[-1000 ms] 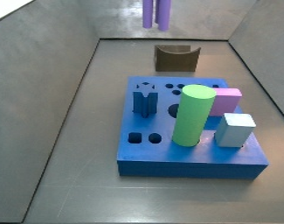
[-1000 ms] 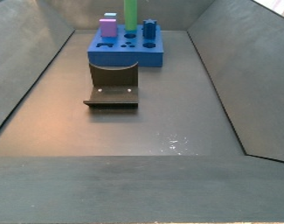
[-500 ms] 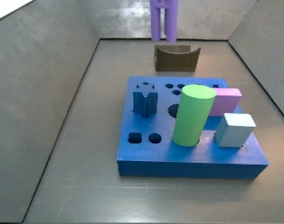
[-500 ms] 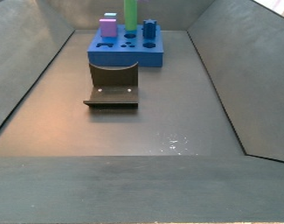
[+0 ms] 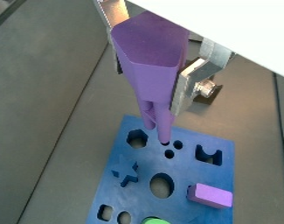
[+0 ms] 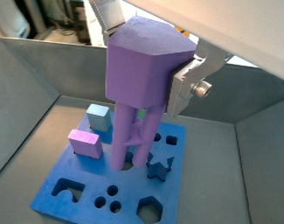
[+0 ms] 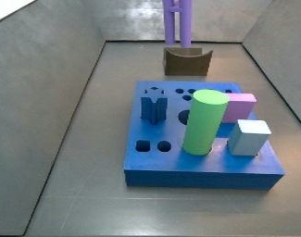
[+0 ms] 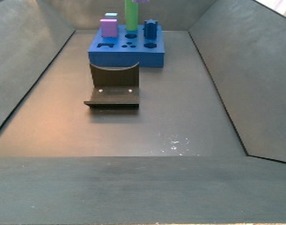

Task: Pick up the 3 prong object. Move up. Rotate the 3 prong object. Place the 3 prong object on the fixture. Regrasp the 3 prong object. Move to above the board. Insert the 3 prong object.
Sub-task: Insert the 3 prong object.

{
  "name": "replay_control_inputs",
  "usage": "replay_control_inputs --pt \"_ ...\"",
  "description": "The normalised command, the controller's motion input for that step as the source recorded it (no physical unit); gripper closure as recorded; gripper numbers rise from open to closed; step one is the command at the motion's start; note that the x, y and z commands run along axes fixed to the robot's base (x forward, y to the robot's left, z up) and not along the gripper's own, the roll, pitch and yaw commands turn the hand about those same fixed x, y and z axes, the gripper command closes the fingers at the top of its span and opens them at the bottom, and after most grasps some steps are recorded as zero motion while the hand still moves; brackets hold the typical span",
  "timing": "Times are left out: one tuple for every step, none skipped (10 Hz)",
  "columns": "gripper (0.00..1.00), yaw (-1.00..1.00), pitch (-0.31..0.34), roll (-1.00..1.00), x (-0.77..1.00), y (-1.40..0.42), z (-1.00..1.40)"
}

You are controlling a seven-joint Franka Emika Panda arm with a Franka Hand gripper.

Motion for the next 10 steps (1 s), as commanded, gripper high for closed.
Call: replay_control_inputs --pt "1.0 -0.5 -0.04 -0.03 0.06 0.11 -0.05" --pt "1.0 -0.49 -0.041 -0.03 0.1 0.13 -0.08" --pt "1.0 -0.56 -0.05 0.0 0.11 0.09 -0.13" --pt "1.0 -0.52 -0.051 -0.04 0.12 0.12 -0.15" --pt "1.0 -0.51 -0.061 -0.04 0.11 0.13 -0.19" --pt "1.0 -0.51 -0.059 -0.02 0.11 0.12 -0.21" --pt "1.0 -0.5 -0.061 -0.02 0.13 0.16 -0.24" --pt "1.0 -0.44 -0.066 -0.04 0.14 0.19 -0.25" --pt "1.0 -0.41 -0.05 -0.02 0.09 0.15 -0.26" --pt "1.0 -0.4 -0.024 -0.03 0.08 0.15 -0.26"
